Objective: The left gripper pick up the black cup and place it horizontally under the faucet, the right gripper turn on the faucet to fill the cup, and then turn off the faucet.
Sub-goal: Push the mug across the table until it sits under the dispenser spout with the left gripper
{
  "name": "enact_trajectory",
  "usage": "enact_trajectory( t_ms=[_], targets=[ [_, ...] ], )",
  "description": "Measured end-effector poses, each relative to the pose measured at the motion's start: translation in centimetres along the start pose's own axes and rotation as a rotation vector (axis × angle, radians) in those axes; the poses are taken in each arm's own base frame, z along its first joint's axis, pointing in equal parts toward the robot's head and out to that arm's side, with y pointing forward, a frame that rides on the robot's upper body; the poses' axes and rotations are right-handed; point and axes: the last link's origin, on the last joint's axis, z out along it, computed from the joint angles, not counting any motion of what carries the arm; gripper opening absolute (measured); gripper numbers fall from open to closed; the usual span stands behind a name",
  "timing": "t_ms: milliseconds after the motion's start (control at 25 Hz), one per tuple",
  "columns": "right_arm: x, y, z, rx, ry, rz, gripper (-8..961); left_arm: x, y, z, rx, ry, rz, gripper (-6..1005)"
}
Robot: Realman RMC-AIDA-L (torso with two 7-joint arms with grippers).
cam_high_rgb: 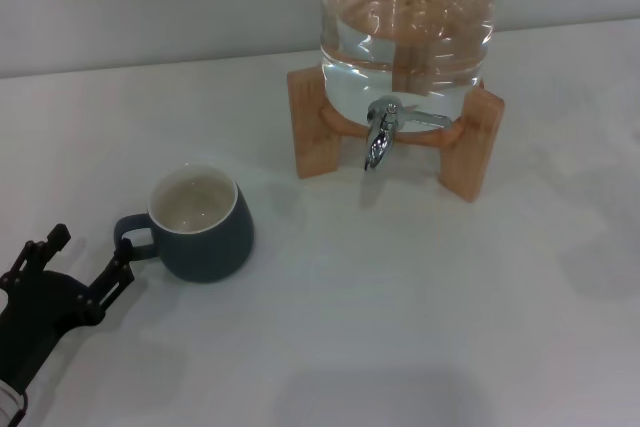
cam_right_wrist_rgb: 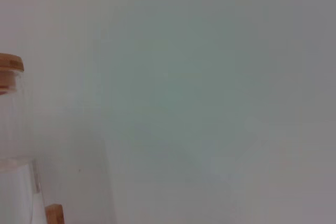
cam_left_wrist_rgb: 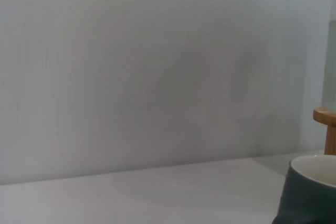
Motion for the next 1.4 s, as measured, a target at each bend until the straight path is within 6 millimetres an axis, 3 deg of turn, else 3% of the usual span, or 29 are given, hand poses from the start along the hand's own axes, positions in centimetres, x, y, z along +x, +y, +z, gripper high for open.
enact_trajectory(
  t_ms=[1400],
  targets=[
    [0.00,-0.18,-0.32,0.009,-0.005,0.003,855,0.44,-0.80,0.43,0.019,0.005,0.030,833]
  ],
)
